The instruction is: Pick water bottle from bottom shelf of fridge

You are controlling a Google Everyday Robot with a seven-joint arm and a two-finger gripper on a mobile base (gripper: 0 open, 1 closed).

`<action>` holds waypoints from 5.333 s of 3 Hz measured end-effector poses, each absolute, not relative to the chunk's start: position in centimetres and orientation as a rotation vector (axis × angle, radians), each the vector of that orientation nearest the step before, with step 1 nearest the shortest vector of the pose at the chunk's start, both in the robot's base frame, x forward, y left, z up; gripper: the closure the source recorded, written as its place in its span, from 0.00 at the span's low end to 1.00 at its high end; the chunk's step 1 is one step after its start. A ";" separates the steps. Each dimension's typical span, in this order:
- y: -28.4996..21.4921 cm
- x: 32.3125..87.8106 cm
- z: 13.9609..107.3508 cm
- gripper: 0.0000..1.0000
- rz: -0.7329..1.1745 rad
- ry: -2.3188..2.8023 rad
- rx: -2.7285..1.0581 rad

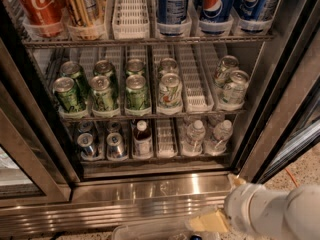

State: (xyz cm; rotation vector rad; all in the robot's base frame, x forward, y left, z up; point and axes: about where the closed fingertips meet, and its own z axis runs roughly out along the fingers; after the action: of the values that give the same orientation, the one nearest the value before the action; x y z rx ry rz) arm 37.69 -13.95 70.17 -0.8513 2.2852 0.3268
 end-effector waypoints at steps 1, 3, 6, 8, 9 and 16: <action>-12.1 35.7 63.8 0.00 0.397 2.331 -0.729; -11.0 36.1 56.3 0.00 0.353 2.387 -0.544; -11.2 39.2 55.9 0.00 0.287 2.313 -0.501; -9.8 43.0 54.6 0.00 0.287 2.120 -0.347; -8.1 42.7 55.2 0.00 0.266 1.975 -0.312; -18.8 49.0 61.8 0.00 -0.162 1.524 0.145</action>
Offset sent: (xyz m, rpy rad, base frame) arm 0.0089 0.0092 -0.1799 0.0534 -0.0021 -0.3251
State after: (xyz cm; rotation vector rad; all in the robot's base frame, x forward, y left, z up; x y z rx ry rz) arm 49.04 -18.82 61.76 0.1446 1.5237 -0.1624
